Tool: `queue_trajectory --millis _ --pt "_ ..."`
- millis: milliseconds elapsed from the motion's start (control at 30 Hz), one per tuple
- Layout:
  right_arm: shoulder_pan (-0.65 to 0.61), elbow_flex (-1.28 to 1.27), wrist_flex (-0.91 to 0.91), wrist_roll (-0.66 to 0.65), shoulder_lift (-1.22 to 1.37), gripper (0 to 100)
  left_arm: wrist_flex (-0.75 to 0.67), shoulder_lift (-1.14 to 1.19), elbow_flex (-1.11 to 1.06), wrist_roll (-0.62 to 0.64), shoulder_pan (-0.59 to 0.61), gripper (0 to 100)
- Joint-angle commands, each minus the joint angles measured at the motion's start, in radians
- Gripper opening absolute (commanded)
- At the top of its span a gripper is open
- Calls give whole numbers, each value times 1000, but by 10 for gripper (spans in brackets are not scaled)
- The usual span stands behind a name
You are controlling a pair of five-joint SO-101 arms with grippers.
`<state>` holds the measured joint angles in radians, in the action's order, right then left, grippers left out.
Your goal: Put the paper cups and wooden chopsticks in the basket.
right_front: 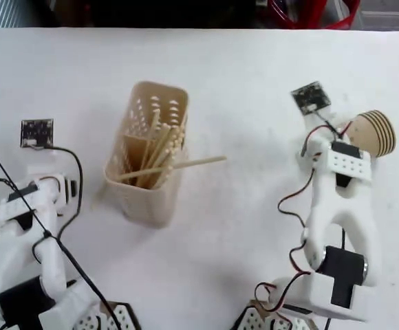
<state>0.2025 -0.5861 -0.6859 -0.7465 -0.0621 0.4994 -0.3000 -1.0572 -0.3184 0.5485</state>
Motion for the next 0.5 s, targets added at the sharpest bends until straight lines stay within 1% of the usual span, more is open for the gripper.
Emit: queue_trajectory --millis 0,133,200,333,467 --pt "-4 -21 76 -15 -5 28 -21 -25 6 -11 -10 211" --pt "61 14 33 -12 -48 28 -21 -25 6 -11 -10 211" --pt "74 28 24 21 -108 28 -21 -25 8 -11 -10 211" --pt "62 54 13 34 -196 29 -21 -25 8 -11 -10 211" --pt "50 95 7 32 -180 29 -21 -25 8 -11 -10 211"
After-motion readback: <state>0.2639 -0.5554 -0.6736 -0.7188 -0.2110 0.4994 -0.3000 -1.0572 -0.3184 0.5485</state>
